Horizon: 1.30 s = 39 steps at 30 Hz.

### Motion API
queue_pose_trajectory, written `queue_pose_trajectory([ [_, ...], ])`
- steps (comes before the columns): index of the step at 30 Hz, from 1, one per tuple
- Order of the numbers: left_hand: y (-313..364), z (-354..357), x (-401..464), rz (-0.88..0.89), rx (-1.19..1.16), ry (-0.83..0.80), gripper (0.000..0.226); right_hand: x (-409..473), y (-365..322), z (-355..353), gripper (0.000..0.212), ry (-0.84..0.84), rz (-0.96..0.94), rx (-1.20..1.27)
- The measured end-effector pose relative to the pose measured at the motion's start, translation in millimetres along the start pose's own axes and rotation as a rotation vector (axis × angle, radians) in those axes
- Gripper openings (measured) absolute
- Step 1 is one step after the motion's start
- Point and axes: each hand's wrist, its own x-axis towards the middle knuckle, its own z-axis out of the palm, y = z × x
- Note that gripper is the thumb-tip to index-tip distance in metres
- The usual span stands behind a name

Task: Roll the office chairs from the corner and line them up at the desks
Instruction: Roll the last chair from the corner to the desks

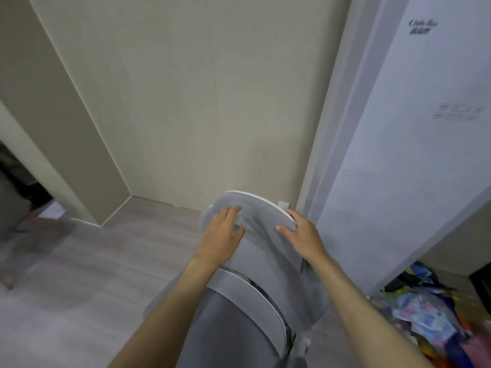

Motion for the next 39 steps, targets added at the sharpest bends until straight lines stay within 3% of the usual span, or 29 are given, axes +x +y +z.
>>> queue_pose_trajectory([
  [4,-4.7,-14.3,-25.1,0.014,0.036,-0.029,0.057,-32.7,-26.1,28.9,0.043,-0.029,-0.040,0.021],
  [8,-23.4,-23.7,-68.3,-0.024,0.016,-0.060,0.058,-74.3,-59.4,74.2,0.040,0.064,-0.050,0.002],
  [16,-86.2,-70.7,-183.8,-0.156,-0.003,0.061,0.061,-152.6,-119.7,177.0,0.041,0.065,-0.101,0.044],
  [29,-201.3,-194.2,-380.4,-0.489,-0.129,0.227,0.052,-310.8,-271.1,345.7,0.069,-0.387,-0.379,0.178],
  [33,-234.0,-238.6,-442.1,-0.596,-0.165,0.306,0.053,-353.7,-309.7,397.6,0.088,-0.627,-0.386,0.238],
  [36,-260.7,-270.9,-489.4,-0.674,-0.184,0.374,0.054,-377.3,-345.0,421.5,0.062,-0.854,-0.425,0.320],
  [39,-290.6,-300.6,-537.6,-0.741,-0.185,0.430,0.061,-385.3,-378.2,451.9,0.024,-0.896,-0.512,0.321],
])
